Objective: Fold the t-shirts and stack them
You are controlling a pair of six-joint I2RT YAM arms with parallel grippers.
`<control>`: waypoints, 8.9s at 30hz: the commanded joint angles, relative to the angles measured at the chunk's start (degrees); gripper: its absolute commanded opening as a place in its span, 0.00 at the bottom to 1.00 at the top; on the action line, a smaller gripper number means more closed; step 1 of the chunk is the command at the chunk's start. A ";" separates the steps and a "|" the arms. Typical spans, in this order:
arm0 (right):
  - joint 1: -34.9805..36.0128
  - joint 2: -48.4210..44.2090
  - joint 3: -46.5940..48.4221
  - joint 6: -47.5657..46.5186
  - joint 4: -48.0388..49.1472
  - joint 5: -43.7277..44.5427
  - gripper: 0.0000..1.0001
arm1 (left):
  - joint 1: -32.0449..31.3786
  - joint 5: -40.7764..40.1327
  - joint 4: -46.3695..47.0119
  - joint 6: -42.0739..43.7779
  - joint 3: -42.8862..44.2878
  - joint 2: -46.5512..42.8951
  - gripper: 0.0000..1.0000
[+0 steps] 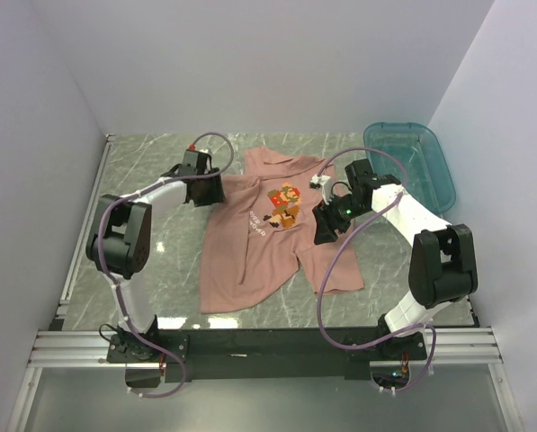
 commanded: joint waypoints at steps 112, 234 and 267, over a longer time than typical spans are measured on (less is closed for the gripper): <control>-12.05 -5.28 -15.40 -0.48 3.72 17.37 0.65 | 15.04 2.86 -2.77 0.64 -4.49 -19.83 0.00; 6.94 47.90 70.02 9.63 8.93 31.35 0.47 | 26.73 10.33 -2.86 1.61 3.95 -3.04 0.00; -3.35 23.10 32.46 8.74 1.53 25.37 0.31 | 26.65 14.64 -1.89 0.73 3.43 -5.59 0.00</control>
